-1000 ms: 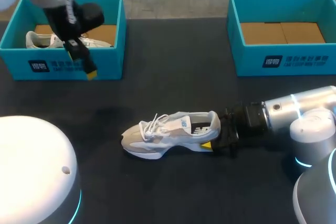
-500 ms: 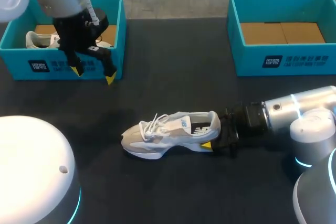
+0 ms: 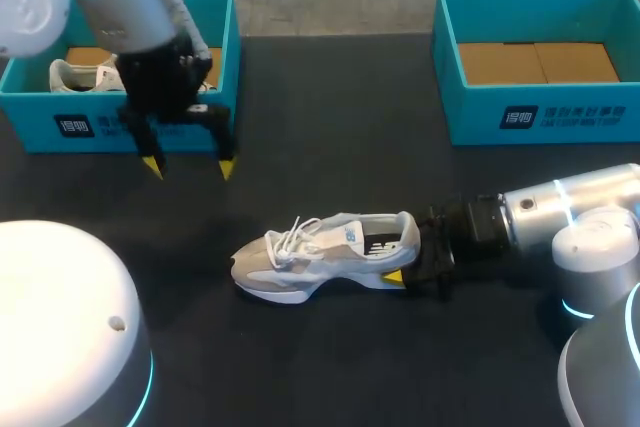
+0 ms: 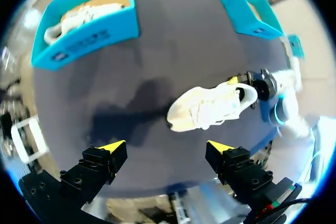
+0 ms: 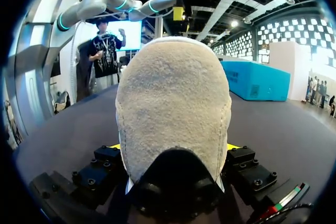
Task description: Take the shoe out of the shoebox, open the shoe tongue, remove and reinsert the insole, then place the shoe into the shoebox
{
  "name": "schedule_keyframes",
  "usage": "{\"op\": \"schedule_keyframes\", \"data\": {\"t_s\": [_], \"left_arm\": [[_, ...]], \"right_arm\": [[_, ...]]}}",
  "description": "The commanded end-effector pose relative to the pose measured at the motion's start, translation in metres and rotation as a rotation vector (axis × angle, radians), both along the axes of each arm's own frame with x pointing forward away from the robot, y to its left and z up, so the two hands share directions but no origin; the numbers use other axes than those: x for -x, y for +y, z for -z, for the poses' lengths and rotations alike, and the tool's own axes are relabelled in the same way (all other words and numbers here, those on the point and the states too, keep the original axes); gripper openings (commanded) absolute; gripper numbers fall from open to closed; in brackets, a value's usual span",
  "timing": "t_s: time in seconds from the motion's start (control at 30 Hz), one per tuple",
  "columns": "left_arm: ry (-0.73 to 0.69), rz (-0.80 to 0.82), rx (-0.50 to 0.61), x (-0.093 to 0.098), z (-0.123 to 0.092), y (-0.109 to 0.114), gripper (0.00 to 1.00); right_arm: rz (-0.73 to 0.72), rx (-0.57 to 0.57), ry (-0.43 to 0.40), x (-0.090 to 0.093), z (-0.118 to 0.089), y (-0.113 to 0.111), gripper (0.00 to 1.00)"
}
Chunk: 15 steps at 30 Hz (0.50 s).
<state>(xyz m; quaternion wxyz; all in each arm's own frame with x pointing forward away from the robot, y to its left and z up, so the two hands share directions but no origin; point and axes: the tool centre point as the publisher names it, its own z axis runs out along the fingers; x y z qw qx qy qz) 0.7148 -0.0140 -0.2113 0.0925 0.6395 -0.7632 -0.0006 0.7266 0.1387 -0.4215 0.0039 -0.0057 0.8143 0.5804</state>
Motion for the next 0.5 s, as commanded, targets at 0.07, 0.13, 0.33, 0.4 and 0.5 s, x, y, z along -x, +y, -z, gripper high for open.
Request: {"op": "schedule_keyframes", "data": {"t_s": [0.07,0.13,0.33,0.4,0.5], "left_arm": [[0.036,-0.127,-0.062,0.013,0.001,-0.021,1.0],[0.025,-0.155,-0.081,0.018,0.004,-0.027,1.0],[-0.03,-0.183,-0.101,0.03,0.014,-0.046,1.0],[-0.042,-0.179,-0.109,0.032,0.02,-0.054,1.0],[-0.019,-0.171,-0.121,0.033,0.028,-0.066,1.0]], "right_arm": [[0.001,0.001,-0.001,0.0,0.003,0.003,0.0],[0.001,0.001,-0.001,0.0,0.003,0.003,0.0],[0.001,0.001,-0.001,0.0,0.003,0.003,0.0],[0.001,0.001,-0.001,0.0,0.003,0.003,0.0],[0.001,0.001,-0.001,0.0,0.003,0.003,0.0]]}}
